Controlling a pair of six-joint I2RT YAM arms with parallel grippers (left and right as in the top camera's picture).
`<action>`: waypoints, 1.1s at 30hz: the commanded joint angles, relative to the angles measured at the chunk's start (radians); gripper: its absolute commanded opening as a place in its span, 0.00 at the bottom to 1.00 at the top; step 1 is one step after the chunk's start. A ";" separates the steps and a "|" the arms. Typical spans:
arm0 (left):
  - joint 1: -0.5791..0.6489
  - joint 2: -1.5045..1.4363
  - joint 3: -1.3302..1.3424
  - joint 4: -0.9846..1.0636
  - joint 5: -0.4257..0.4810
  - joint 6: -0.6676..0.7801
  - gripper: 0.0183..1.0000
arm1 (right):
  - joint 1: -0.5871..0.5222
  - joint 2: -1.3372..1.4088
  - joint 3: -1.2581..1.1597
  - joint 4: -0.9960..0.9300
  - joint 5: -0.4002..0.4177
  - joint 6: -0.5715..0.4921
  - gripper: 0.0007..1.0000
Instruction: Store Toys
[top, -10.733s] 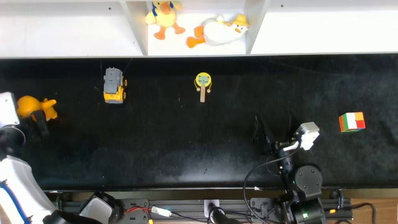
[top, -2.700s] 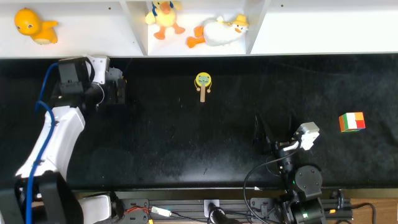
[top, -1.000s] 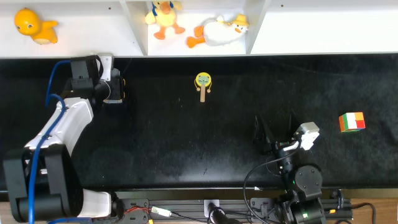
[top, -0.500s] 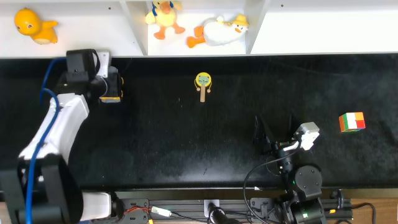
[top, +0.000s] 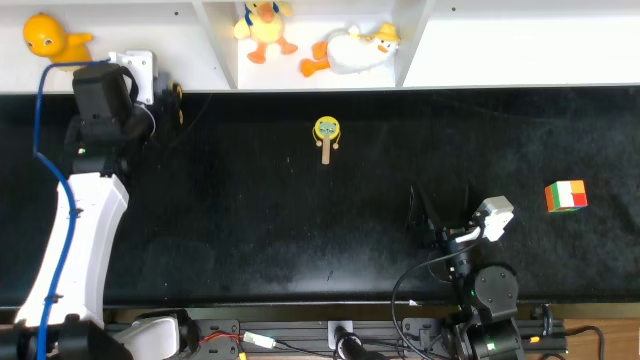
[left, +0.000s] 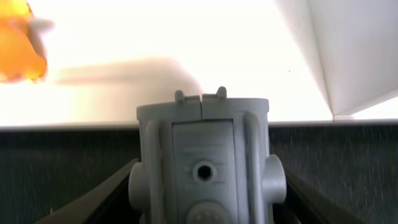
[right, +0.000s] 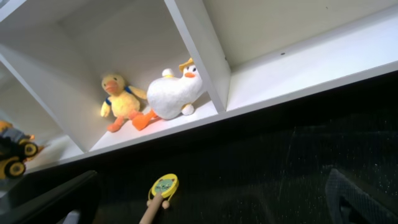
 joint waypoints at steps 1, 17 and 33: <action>-0.003 0.054 0.024 0.097 0.002 -0.021 0.24 | -0.003 -0.010 -0.014 0.005 0.010 0.000 1.00; -0.003 0.255 0.026 0.453 0.002 0.032 0.24 | -0.003 -0.010 -0.014 0.005 0.010 0.000 1.00; -0.003 0.346 0.043 0.577 0.003 0.032 0.33 | -0.003 -0.010 -0.014 0.005 0.010 0.000 1.00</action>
